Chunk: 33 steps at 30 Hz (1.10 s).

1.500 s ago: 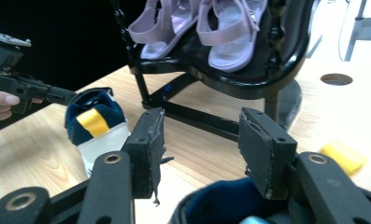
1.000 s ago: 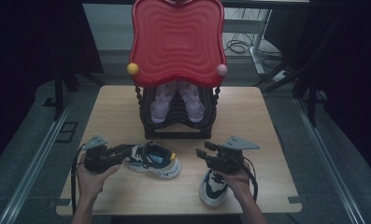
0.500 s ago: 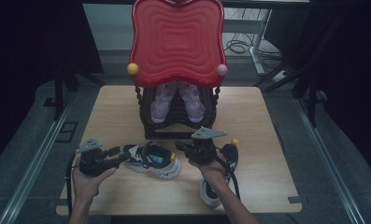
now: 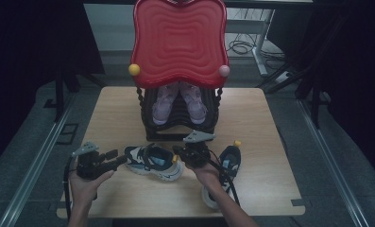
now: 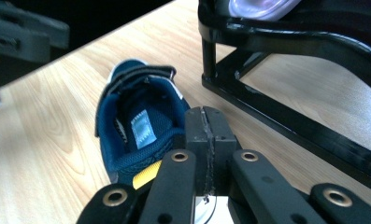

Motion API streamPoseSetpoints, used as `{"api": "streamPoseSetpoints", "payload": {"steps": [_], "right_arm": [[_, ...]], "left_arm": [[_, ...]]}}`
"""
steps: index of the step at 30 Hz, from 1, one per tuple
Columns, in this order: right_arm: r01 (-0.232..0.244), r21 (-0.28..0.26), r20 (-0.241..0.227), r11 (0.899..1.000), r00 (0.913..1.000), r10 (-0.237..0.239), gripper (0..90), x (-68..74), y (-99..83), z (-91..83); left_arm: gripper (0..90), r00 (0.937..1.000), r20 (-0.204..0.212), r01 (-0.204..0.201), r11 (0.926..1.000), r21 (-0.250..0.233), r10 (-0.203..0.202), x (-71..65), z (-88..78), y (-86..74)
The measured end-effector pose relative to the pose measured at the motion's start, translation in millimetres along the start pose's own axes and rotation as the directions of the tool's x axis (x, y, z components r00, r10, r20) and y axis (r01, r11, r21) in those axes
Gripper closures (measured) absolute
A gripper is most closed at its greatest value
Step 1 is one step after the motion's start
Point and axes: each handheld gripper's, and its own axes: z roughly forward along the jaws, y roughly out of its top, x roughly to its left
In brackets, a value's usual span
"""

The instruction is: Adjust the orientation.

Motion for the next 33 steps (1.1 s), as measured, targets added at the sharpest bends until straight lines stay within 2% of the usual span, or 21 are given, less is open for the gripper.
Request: {"api": "streamPoseSetpoints", "payload": {"steps": [5,11,16,26,33], "right_arm": [[-0.009,0.020,-0.002,1.000,1.0000,0.009,89.7,0.1,-1.7,6.6],[0.002,0.028,0.002,1.000,1.0000,-0.002,89.7,2.8,-2.5,7.2],[0.027,0.039,0.003,0.999,0.9996,-0.027,89.7,5.6,-3.5,5.2],[0.075,0.049,-0.041,0.996,0.9965,-0.073,89.7,18.0,-7.8,-0.5],[0.107,0.049,-0.089,0.993,0.9908,-0.102,89.7,30.2,-13.6,-5.3]], "left_arm": [[46.1,1.0000,0.001,-0.008,1.0000,-0.002,0.008,-0.7,-1.8,0.0],[47.5,0.9998,-0.011,-0.017,0.9996,-0.022,0.017,-2.2,-6.2,0.9],[47.4,1.0000,-0.007,-0.003,0.9994,-0.035,0.003,-2.2,-6.2,1.1],[47.1,1.0000,-0.007,-0.001,0.9992,-0.039,0.001,-1.2,-6.4,0.7],[46.4,0.9998,-0.018,0.003,0.9995,-0.033,-0.004,1.6,-3.8,-1.3]]}}
